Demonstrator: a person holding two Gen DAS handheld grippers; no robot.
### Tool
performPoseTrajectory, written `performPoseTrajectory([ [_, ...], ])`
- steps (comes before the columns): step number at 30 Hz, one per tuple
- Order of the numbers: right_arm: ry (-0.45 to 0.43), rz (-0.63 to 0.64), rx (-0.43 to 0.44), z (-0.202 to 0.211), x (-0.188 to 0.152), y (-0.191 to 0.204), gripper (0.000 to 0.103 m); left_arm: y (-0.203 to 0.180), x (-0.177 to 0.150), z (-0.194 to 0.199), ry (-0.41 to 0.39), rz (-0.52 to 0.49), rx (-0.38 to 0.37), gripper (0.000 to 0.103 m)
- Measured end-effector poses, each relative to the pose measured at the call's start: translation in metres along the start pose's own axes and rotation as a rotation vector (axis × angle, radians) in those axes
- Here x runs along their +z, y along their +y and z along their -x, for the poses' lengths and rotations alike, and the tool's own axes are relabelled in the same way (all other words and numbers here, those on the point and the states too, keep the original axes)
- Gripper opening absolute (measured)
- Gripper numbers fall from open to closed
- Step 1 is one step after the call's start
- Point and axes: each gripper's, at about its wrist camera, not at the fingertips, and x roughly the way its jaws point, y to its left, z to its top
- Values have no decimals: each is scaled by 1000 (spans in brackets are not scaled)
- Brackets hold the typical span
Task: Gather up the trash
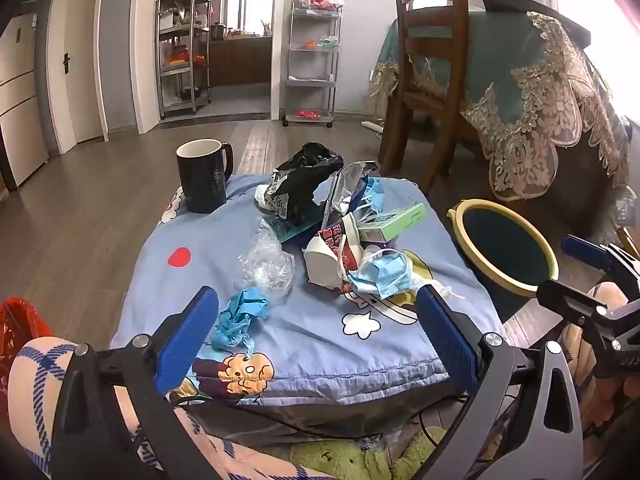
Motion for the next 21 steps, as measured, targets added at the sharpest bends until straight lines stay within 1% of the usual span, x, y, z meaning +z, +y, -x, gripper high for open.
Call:
performPoseTrajectory([
  [5, 4, -7, -2, 1, 0, -1, 97, 6, -2, 6, -3, 6, -4, 97],
  [6, 4, -12, 0, 1, 0, -3, 97, 1, -5, 2, -3, 8, -3, 97],
  [7, 2, -19, 1, -1, -1, -4, 97, -4, -1, -3, 19, -11, 9, 97],
  [21, 8, -32, 11, -1, -1, -5, 97, -2, -2, -9, 32, -13, 12, 97],
])
